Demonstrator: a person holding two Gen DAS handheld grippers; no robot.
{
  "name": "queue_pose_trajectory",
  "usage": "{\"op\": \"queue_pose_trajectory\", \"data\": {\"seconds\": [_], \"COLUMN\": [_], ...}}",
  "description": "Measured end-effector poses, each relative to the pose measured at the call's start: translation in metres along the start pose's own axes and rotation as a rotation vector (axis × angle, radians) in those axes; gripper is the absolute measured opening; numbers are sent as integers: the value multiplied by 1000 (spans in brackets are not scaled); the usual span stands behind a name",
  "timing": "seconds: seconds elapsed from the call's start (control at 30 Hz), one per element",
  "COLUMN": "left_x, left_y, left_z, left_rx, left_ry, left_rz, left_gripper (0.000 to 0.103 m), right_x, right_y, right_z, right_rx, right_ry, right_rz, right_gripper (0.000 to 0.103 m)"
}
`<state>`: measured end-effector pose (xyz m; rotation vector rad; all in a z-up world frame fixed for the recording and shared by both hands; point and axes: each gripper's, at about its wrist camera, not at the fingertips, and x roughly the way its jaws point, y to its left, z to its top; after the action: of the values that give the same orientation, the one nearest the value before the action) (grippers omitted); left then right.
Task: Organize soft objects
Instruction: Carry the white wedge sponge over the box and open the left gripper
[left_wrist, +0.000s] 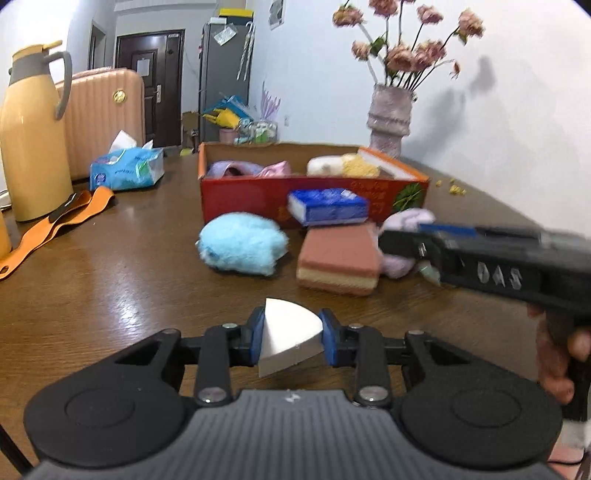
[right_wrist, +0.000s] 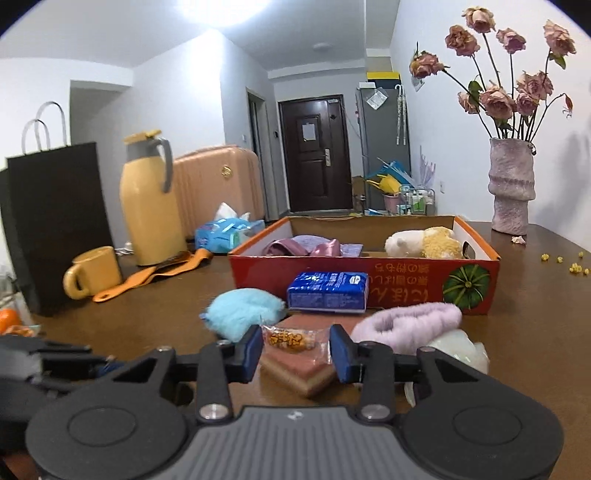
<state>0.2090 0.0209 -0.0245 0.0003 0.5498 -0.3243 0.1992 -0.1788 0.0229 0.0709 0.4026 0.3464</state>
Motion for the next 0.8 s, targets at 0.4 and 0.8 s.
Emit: {"op": "queue_pose_trajectory", "data": {"seconds": [0.4,0.8], "left_x": [105,269], "left_y": [11,27], "left_z": [188,233], "left_rx": [21,65], "left_ry": [-72,120], "left_rz": [-73,-53], "left_gripper": [34,65], "right_x": [65,290], "right_y": [-97,-169], "right_z": [128,201], "right_rx": [17,202], "right_ry": [25,292], "right_rz": [78,90], "right_gripper": [40,53]}}
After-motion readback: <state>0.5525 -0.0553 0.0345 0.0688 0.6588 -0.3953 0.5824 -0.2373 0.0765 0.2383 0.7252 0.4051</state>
